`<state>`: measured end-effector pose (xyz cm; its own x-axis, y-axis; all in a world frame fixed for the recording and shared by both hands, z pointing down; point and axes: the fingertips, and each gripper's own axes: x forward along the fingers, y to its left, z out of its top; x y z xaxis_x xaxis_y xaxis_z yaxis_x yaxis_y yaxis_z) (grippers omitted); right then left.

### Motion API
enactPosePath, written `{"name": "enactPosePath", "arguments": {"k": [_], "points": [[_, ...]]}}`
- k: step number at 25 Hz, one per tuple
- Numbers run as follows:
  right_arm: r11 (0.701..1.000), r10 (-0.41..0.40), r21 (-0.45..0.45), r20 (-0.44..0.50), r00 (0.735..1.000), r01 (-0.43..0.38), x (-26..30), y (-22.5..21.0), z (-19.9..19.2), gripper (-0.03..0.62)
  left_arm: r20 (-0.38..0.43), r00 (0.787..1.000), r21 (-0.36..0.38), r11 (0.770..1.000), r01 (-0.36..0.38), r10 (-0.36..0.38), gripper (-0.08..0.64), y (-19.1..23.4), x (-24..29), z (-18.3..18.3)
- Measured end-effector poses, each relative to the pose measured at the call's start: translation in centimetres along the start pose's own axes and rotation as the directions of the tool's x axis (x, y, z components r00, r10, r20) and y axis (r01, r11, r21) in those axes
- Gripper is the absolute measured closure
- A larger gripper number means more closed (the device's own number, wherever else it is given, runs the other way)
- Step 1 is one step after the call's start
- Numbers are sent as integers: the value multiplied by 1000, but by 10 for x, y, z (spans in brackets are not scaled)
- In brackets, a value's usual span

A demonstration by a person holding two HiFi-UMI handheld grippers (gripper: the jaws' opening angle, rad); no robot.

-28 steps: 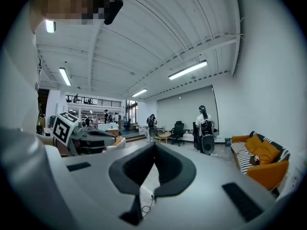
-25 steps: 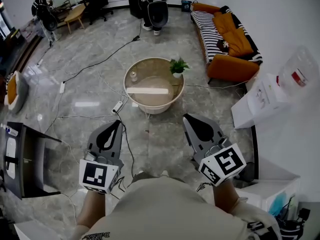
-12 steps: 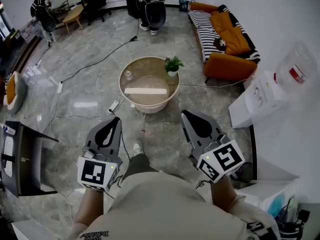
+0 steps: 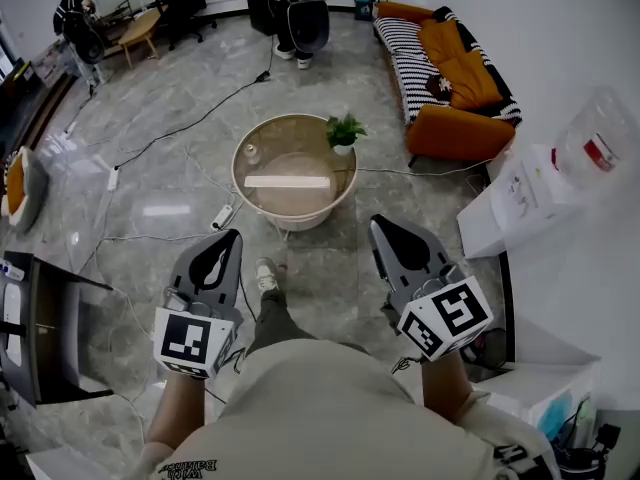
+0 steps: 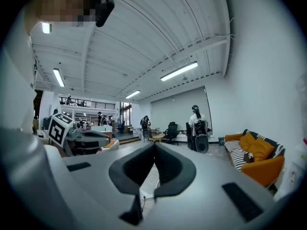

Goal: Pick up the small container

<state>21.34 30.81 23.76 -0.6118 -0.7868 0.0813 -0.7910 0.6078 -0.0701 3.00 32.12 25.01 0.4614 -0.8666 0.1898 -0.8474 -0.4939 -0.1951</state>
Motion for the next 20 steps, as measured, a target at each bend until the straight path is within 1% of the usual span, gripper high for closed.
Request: {"name": "enactPosePath", "arguments": {"k": [4, 9, 16, 18, 20], "points": [[1000, 15, -7, -30, 999, -16, 32, -10, -7, 595, 1, 1000, -1, 1000, -10, 10, 554, 21, 25, -5], [999, 35, -29, -65, 997, -37, 86, -13, -12, 595, -6, 1000, -15, 1000, -15, 15, 554, 65, 53, -14], [999, 34, -25, -128, 991, -37, 173, -30, -10, 595, -23, 1000, -42, 999, 19, -20, 554, 131, 112, -21], [999, 27, -26, -129, 991, -31, 202, -36, -6, 595, -30, 999, -46, 999, 26, -28, 554, 155, 130, -23], [1000, 0, -21, -97, 995, -2, 230, -45, 5, 595, -38, 999, -51, 998, 35, -37, 554, 179, 148, -24]]}}
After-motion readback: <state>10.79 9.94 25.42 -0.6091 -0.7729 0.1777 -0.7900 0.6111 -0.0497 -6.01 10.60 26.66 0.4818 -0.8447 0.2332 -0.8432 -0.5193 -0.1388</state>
